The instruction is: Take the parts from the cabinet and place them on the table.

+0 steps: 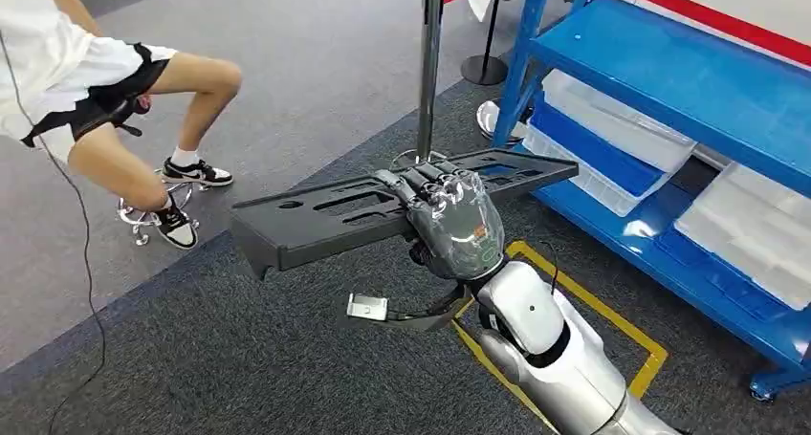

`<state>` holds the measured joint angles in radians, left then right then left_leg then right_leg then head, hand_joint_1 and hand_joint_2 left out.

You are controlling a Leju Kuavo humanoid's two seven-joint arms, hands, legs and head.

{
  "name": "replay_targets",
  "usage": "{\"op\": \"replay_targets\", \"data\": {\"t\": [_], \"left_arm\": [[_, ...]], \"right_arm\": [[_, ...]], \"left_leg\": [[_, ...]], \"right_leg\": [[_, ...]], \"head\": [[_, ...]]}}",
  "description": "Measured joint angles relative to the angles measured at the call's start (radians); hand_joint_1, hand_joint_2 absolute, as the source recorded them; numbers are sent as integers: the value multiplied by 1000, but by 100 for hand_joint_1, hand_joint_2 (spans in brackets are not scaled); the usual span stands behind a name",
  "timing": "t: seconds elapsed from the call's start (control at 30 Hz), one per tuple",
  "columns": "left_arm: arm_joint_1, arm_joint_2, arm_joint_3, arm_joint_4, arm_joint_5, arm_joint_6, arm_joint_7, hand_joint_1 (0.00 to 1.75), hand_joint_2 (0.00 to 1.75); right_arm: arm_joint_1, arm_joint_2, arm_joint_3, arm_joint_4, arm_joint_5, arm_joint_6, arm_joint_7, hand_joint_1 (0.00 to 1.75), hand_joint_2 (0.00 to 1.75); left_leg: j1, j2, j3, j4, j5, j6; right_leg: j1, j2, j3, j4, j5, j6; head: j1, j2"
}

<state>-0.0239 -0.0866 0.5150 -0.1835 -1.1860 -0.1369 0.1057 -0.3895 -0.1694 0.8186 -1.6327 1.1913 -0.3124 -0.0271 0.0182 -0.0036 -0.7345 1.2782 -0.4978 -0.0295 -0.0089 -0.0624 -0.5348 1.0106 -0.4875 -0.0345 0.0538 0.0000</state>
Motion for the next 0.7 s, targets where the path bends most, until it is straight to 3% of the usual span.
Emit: {"op": "replay_targets", "data": {"t": [0.07, 0.1, 0.13, 0.17, 0.23, 0.27, 0.3, 0.33, 0.37, 0.43, 0.47, 0.53, 0.57, 0.6, 0.63, 0.67, 0.7], "left_arm": [[0, 2, 0, 0, -5, 6, -4, 0, 175], [-1, 2, 0, 0, -8, 8, -6, 0, 175], [-3, 3, 0, 0, -11, 14, -13, 0, 175], [-1, 5, -2, 0, -16, 19, -21, 0, 175], [3, 5, -8, 0, -23, 25, -32, 0, 175], [3, 5, -8, 0, -25, 26, -34, 0, 175], [3, 4, -9, 0, -27, 27, -35, 0, 175], [2, 4, -10, 0, -28, 29, -35, 0, 175], [0, 4, -10, 0, -28, 29, -35, 0, 175], [0, 4, -10, 0, -28, 30, -36, 0, 175], [0, 4, -10, 0, -29, 31, -37, 0, 175], [1, 4, -10, 0, -30, 34, -42, 0, 175], [1, 4, -10, 0, -30, 34, -48, 0, 175], [1, 4, -10, 0, -32, 38, -56, 0, 175], [-2, 4, -12, 0, -38, 45, -64, 0, 175], [-4, 4, -14, 0, -40, 54, -76, 0, 175], [0, 4, -18, 0, -42, 61, -84, 0, 175]], "right_arm": [[-1, 4, 0, 2, 0, 0, 0, 175, 175], [-2, 4, 0, 2, 0, 0, 0, 175, 175], [-4, 5, 0, 2, 0, 0, 0, 175, 175], [-5, 5, 1, 3, 0, 1, 0, 175, 175], [-7, 8, 2, 3, 0, 1, 0, 175, 175], [-8, 10, 2, 3, 0, 1, 0, 175, 175], [-9, 11, 2, 4, 0, 1, 0, 175, 175], [-10, 10, 2, 4, 0, 1, 0, 175, 175], [-10, 10, 2, 4, 0, 1, 0, 175, 175], [-7, 10, 5, 11, 0, 1, 0, 175, 175], [-6, 9, 5, 14, 0, 2, 0, 175, 175], [-6, 9, 5, 16, 0, 4, 0, 175, 175], [-7, 9, 5, 16, 0, 5, 0, 175, 175], [-7, 9, 5, 16, 0, 6, 0, 175, 175], [-7, 8, 6, 17, 0, 7, -1, 175, 175], [-7, 9, 6, 18, 0, 7, -2, 175, 175], [-6, 8, 6, 18, 1, 8, -2, 175, 175]], "left_leg": [[2, 21, 113, -168, 60, 2], [-2, 54, 150, -242, 48, 7], [-18, 64, 163, -255, 46, 18], [-20, 61, 156, -254, 52, 27], [-22, 39, 150, -263, 53, 38], [-12, 29, 160, -282, 62, 51], [-11, 21, 160, -289, 68, 56], [-9, 15, 158, -291, 71, 62], [-8, 7, 155, -290, 73, 66], [-9, -16, 151, -289, 76, 68], [-8, -31, 149, -285, 76, 67], [-5, -57, 147, -275, 75, 65], [-4, -70, 145, -267, 72, 60], [-2, -82, 136, -255, 67, 53], [-7, -94, 121, -237, 65, 45], [-6, -108, 108, -235, 71, 39], [0, -116, 102, -236, 75, 32]], "right_leg": [[0, -24, -5, 8, -2, 3], [1, -34, -5, 10, -5, 7], [5, -46, -11, 12, -5, 13], [6, -54, -8, 12, -2, 19], [5, -74, -7, 9, 2, 26], [8, -73, -8, 10, -6, 33], [1, -17, -13, 27, -22, 37], [-1, 26, -36, 79, -58, 37], [-2, 47, -70, 152, -96, 38], [-5, 59, -139, 295, -144, 42], [-6, 60, -149, 310, -134, 45], [-16, 64, -106, 217, -56, 50], [-22, 76, -70, 137, -10, 52], [-32, 119, -43, 67, 11, 57], [-29, 159, -39, 53, -2, 59], [-32, 149, -45, 56, -8, 55], [-26, 139, -49, 54, -6, 53]], "head": [[0, 0], [0, 0], [0, 0], [1, 0], [0, 0], [0, 0], [1, 0], [1, 0], [2, 0], [2, 0], [2, 0], [2, 0], [2, 0], [2, 0], [2, 0], [-1, 0], [2, 0]]}}
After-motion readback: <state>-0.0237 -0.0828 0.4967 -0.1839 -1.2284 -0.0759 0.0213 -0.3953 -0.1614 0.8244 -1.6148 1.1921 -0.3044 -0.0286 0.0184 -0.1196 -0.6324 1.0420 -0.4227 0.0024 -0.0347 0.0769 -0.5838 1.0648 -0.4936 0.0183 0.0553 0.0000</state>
